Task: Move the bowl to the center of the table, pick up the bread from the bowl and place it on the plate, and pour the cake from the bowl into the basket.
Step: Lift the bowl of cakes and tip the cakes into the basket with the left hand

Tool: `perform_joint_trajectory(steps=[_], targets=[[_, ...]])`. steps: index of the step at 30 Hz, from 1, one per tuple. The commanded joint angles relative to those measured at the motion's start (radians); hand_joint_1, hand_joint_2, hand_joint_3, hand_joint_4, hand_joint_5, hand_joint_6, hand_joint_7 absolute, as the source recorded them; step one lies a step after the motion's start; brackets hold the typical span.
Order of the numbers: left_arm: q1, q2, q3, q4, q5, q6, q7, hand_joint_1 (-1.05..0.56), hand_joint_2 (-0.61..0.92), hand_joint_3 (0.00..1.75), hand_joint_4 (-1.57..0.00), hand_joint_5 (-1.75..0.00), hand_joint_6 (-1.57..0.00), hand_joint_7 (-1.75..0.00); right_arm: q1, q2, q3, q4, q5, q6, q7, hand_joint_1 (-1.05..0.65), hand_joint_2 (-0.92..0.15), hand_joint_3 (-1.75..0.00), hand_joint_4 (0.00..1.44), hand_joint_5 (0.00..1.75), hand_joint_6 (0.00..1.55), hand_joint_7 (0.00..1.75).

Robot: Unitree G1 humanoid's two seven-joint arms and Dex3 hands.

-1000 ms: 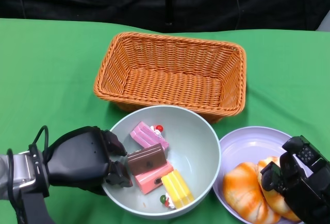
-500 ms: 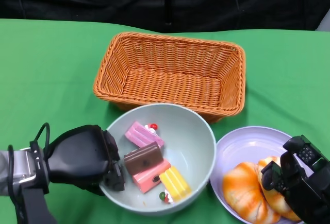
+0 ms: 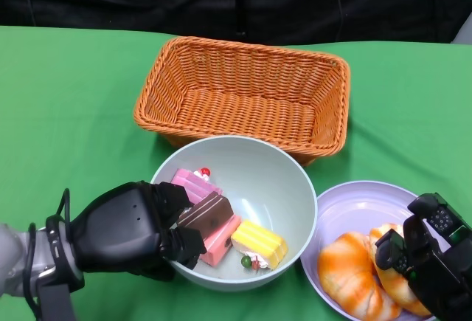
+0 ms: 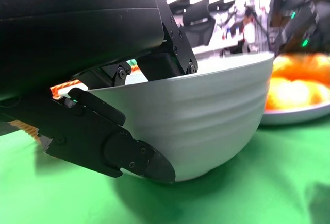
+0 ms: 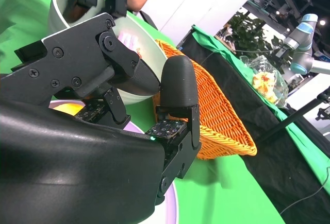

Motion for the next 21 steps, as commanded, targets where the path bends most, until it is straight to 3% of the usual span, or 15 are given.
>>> perform_joint_trajectory(steps=[1,2,3,4,7,9,12,14,17,19,21], targets=[[0.019,0.039,0.022,-0.04,-0.017,0.003,-0.007,-0.36,0.68,0.0,-0.86,-1.75,-1.1,-0.69,0.0,-0.002,-0.013,-0.007,0.002,0.001,-0.01,-0.14,-0.71,-1.06,0.84,1.75,0.66,1.67],[0.028,0.052,0.028,-0.069,-0.018,0.002,-0.011,-0.36,0.68,0.0,-0.86,-1.75,-1.11,-0.65,0.0,-0.002,-0.014,-0.007,0.003,0.002,-0.011,-0.13,-0.71,-1.07,0.84,1.75,0.66,1.67],[0.037,0.063,0.035,-0.094,-0.021,0.0,-0.018,-0.31,0.71,0.0,-0.87,-1.75,-1.06,-0.89,0.0,-0.003,-0.014,-0.006,0.002,0.002,-0.01,-0.13,-0.71,-1.07,0.84,1.75,0.66,1.67],[0.047,0.072,0.042,-0.115,-0.028,-0.003,-0.028,-0.29,0.72,0.0,-0.88,-1.75,-1.02,-1.02,0.0,-0.003,-0.015,-0.006,0.002,0.002,-0.01,-0.13,-0.71,-1.07,0.84,1.75,0.66,1.67],[0.074,0.094,0.068,-0.166,-0.045,-0.005,-0.063,-0.26,0.74,0.01,-0.9,-1.75,-0.97,-1.19,-0.002,-0.004,-0.017,-0.003,0.002,0.004,-0.007,-0.13,-0.71,-1.07,0.84,1.75,0.66,1.68],[0.087,0.106,0.082,-0.193,-0.048,-0.006,-0.08,-0.24,0.79,0.02,-0.93,-1.75,-0.9,-1.46,-0.004,-0.004,-0.02,0.001,0.003,0.005,-0.006,-0.14,-0.71,-1.07,0.84,1.75,0.66,1.68],[0.099,0.123,0.097,-0.226,-0.045,-0.008,-0.095,-0.28,0.82,0.04,-0.95,-1.75,-0.87,-1.54,-0.006,-0.006,-0.023,0.005,0.004,0.009,-0.007,-0.13,-0.7,-1.07,0.84,1.75,0.66,1.67],[0.111,0.142,0.119,-0.259,-0.062,-0.022,-0.124,-0.29,0.82,0.03,-0.96,-1.75,-0.88,-1.5,-0.009,-0.008,-0.025,0.009,0.005,0.011,-0.005,-0.13,-0.71,-1.07,0.84,1.75,0.66,1.67],[0.141,0.161,0.163,-0.311,-0.093,-0.04,-0.139,-0.32,0.79,0.01,-0.96,-1.75,-0.98,-1.17,-0.012,-0.007,-0.03,0.013,0.009,0.014,-0.002,-0.13,-0.7,-1.06,0.85,1.75,0.67,1.66],[0.163,0.167,0.198,-0.349,-0.116,-0.045,-0.153,-0.29,0.84,0.02,-0.97,-1.75,-0.86,-1.58,-0.012,-0.008,-0.031,0.015,0.007,0.014,0.0,-0.13,-0.7,-1.07,0.84,1.75,0.67,1.66],[0.189,0.172,0.236,-0.389,-0.148,-0.043,-0.186,-0.24,0.85,0.02,-0.98,-1.75,-0.83,-1.71,-0.013,-0.01,-0.031,0.016,0.0,0.011,0.001,-0.13,-0.7,-1.07,0.84,1.75,0.67,1.66]])
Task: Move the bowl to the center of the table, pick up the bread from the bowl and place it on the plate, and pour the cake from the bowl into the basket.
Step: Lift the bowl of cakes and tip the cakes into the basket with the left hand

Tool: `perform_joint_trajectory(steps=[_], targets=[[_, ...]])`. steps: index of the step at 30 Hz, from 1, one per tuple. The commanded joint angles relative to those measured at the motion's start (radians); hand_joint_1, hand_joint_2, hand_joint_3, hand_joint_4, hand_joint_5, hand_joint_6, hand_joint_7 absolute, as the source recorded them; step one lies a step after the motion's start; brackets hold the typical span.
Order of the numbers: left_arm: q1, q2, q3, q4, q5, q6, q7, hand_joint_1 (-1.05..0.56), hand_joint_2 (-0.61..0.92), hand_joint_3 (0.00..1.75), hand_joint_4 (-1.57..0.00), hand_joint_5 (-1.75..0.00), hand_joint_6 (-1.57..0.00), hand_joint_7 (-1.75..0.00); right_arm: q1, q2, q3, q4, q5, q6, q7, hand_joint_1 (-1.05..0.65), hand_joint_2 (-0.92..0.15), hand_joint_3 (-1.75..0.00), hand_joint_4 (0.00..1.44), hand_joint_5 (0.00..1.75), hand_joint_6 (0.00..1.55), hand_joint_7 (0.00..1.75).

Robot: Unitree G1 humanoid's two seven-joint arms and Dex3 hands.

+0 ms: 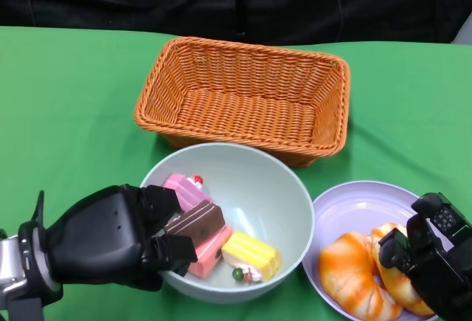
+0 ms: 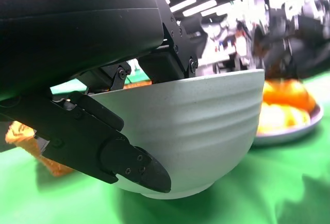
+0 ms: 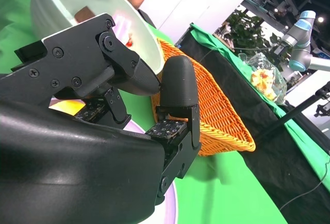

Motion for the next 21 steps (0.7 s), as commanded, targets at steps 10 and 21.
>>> perform_joint_trajectory(steps=[10,21], targets=[[0.139,-0.014,0.261,-0.227,-0.294,-0.002,-0.245,-0.21,0.88,0.09,-0.97,-1.75,-0.81,-1.69,-0.008,-0.011,-0.021,0.011,0.001,0.006,-0.006,-0.14,-0.69,-1.07,0.85,1.75,0.67,1.66],[0.154,-0.139,0.417,-0.351,-0.592,0.082,-0.563,-0.09,0.08,1.63,-0.99,-1.75,-0.8,-1.75,-0.008,-0.01,-0.024,0.007,0.003,0.012,-0.013,-0.14,-0.7,-1.07,0.84,1.75,0.66,1.68]])
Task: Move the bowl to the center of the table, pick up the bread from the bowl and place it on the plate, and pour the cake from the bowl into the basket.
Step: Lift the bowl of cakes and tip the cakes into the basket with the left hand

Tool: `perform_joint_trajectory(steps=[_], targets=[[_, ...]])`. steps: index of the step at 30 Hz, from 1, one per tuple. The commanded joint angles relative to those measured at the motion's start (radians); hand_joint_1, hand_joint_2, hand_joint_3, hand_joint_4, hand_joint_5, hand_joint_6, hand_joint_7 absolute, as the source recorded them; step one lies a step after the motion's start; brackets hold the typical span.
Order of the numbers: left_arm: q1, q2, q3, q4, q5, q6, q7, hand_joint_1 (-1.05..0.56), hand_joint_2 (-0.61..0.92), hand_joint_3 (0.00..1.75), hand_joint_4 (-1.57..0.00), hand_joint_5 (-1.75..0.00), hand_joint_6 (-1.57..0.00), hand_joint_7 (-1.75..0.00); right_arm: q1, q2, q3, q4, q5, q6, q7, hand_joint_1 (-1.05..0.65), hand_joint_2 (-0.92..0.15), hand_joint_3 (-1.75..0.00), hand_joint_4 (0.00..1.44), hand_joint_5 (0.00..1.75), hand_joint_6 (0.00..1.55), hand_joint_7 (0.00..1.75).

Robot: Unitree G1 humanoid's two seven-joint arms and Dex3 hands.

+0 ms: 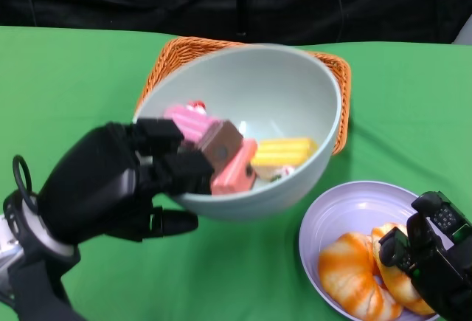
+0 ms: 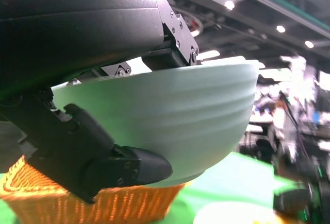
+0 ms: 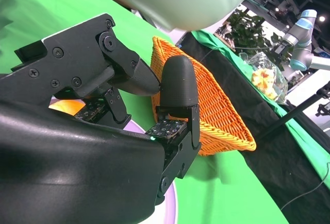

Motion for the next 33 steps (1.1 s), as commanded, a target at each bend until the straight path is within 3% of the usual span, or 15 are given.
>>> perform_joint_trajectory(steps=[1,6,11,19,26,33], targets=[[-0.029,-0.036,0.045,-0.017,-0.065,0.014,-0.062,-0.14,0.06,1.67,-0.99,-1.75,-0.81,-1.75,0.001,-0.009,-0.018,0.001,0.004,0.003,-0.011,-0.14,-0.7,-1.07,0.84,1.75,0.65,1.68],[-0.069,-0.144,0.071,-0.016,-0.112,0.067,-0.128,-0.15,0.1,1.72,-1.02,-1.75,-0.87,-1.75,-0.001,-0.014,-0.019,0.005,0.002,0.009,-0.012,-0.15,-0.7,-1.05,0.84,1.75,0.65,1.67],[-0.117,-0.247,0.069,0.029,-0.129,0.093,-0.16,-0.11,0.19,1.66,-1.03,-1.75,-0.87,-1.75,-0.004,-0.011,-0.025,0.01,0.006,0.011,-0.012,-0.14,-0.71,-1.05,0.84,1.75,0.65,1.68],[-0.224,-0.368,0.071,0.213,-0.101,0.043,-0.115,-0.14,0.27,1.62,-1.03,-1.75,-0.88,-1.75,-0.003,-0.005,-0.023,0.005,0.0,0.013,-0.015,-0.14,-0.7,-1.05,0.85,1.75,0.66,1.68],[-0.301,-0.458,0.098,0.346,-0.131,0.065,-0.097,-0.13,0.16,1.74,-1.03,-1.75,-0.87,-1.75,-0.003,-0.006,-0.022,0.011,-0.003,0.009,-0.006,-0.14,-0.7,-1.06,0.85,1.75,0.67,1.67],[-0.39,-0.552,0.119,0.541,-0.144,0.03,0.001,-0.11,0.19,1.75,-1.02,-1.75,-0.84,-1.75,-0.003,-0.008,-0.023,0.011,-0.004,0.01,-0.006,-0.14,-0.7,-1.07,0.85,1.75,0.67,1.68]])
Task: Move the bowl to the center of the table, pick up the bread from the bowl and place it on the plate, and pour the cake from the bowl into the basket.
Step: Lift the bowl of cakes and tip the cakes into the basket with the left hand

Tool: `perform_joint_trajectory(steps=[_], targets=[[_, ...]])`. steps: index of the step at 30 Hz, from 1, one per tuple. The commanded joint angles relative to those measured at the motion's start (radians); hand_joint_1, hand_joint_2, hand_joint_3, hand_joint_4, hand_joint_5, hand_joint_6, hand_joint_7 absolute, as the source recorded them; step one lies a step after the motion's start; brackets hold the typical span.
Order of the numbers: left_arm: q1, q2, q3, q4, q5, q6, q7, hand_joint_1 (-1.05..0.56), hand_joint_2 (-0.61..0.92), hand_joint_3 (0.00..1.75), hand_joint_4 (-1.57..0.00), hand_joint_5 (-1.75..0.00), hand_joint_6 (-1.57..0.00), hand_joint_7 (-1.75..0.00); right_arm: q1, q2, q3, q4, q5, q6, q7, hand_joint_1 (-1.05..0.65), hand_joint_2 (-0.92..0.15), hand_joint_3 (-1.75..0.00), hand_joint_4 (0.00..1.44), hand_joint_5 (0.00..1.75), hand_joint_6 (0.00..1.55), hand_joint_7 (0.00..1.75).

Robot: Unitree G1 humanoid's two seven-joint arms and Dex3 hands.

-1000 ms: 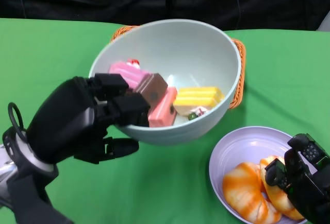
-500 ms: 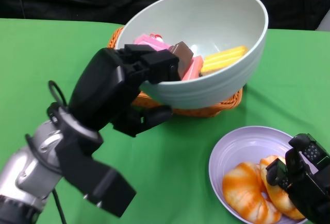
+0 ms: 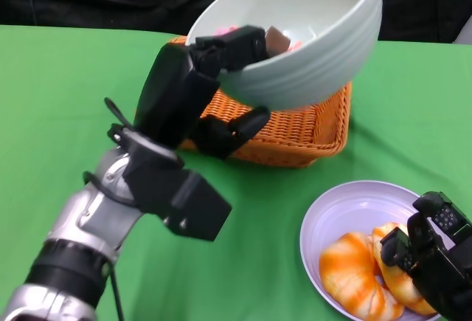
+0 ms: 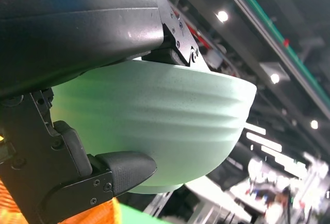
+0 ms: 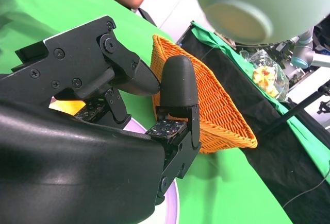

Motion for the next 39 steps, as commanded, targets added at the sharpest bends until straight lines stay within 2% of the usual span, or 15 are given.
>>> perform_joint_trajectory(steps=[1,9,20,27,32,39], targets=[[-0.063,-0.032,0.024,0.088,-0.026,-0.027,0.069,-0.11,0.2,1.75,-1.02,-1.75,-0.83,-1.75,0.003,-0.009,-0.011,0.007,-0.004,-0.004,-0.004,-0.14,-0.7,-1.07,0.85,1.75,0.67,1.68],[-0.155,-0.105,0.052,0.273,-0.088,-0.049,0.1,-0.1,0.21,1.73,-1.05,-1.75,-0.84,-1.75,0.004,-0.005,-0.01,0.005,-0.009,-0.006,-0.008,-0.14,-0.69,-1.07,0.85,1.75,0.66,1.69],[-0.176,-0.166,0.092,0.348,-0.192,-0.06,0.057,-0.14,0.21,1.71,-1.05,-1.75,-0.86,-1.75,0.004,-0.004,-0.013,0.004,-0.003,-0.004,-0.007,-0.14,-0.69,-1.07,0.85,1.75,0.66,1.68],[-0.16,-0.197,0.104,0.351,-0.244,-0.08,0.012,-0.14,0.25,1.65,-1.04,-1.75,-0.86,-1.75,0.001,-0.005,-0.013,0.008,-0.008,-0.005,-0.008,-0.14,-0.69,-1.08,0.85,1.75,0.65,1.69],[-0.136,-0.221,0.115,0.292,-0.307,-0.038,-0.058,-0.15,0.3,1.58,-1.03,-1.75,-0.86,-1.73,-0.002,-0.005,-0.011,0.006,0.003,-0.014,0.021,-0.14,-0.68,-1.07,0.83,1.75,0.62,1.7],[-0.115,-0.235,0.139,0.243,-0.39,-0.004,-0.158,-0.15,0.29,1.52,-1.04,-1.75,-0.86,-1.73,0.005,0.004,-0.009,-0.041,0.009,0.019,-0.034,-0.15,-0.71,-1.04,0.83,1.75,0.63,1.69]])
